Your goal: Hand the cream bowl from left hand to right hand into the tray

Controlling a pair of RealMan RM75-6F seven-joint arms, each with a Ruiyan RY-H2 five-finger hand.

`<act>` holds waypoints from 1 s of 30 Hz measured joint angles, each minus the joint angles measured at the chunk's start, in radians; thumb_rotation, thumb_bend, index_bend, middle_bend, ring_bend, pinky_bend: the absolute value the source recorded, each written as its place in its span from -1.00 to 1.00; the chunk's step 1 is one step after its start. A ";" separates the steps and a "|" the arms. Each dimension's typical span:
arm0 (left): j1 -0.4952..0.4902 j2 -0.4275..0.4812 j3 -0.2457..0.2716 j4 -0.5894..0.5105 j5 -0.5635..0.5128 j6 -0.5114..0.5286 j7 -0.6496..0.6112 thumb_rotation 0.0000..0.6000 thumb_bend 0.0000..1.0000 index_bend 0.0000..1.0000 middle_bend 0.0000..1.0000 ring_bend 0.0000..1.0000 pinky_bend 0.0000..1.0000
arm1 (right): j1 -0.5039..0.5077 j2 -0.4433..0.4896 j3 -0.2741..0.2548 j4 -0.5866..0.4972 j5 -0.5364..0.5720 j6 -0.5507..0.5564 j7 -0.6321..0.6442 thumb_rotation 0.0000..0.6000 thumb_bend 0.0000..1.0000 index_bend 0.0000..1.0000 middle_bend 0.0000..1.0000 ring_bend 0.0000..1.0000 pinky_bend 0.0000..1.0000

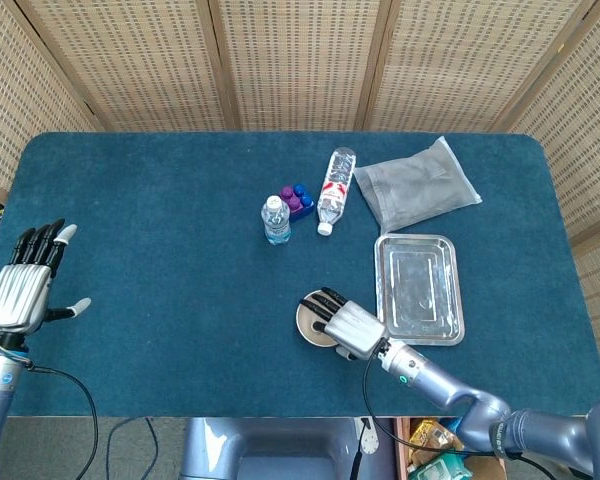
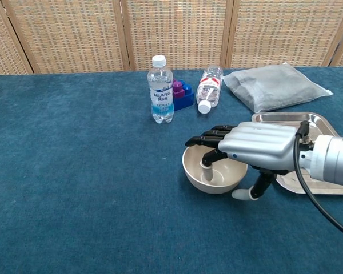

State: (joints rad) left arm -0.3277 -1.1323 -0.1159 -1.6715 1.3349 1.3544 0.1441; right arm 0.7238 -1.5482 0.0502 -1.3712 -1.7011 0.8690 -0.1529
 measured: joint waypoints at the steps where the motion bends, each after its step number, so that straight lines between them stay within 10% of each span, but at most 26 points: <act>1: 0.001 0.000 -0.001 0.000 0.000 -0.001 0.000 1.00 -1.00 -1.00 -1.00 -1.00 -1.00 | 0.002 -0.005 -0.001 0.006 0.002 0.003 0.003 1.00 -0.22 -0.20 -1.00 -1.00 -1.00; 18: 0.003 -0.002 -0.008 0.005 0.001 -0.016 -0.003 1.00 -1.00 -1.00 -1.00 -1.00 -1.00 | 0.021 -0.037 -0.017 0.066 0.003 0.088 0.061 1.00 -0.06 0.24 -1.00 -1.00 -1.00; 30: -0.003 -0.008 -0.006 0.010 0.004 -0.041 -0.001 1.00 -1.00 -1.00 -1.00 -1.00 -1.00 | -0.036 0.169 0.031 0.013 0.054 0.235 0.103 1.00 -0.05 0.27 -1.00 -1.00 -1.00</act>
State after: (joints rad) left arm -0.3308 -1.1400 -0.1223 -1.6619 1.3384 1.3137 0.1427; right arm 0.6880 -1.3796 0.0813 -1.3578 -1.6468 1.1040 -0.0502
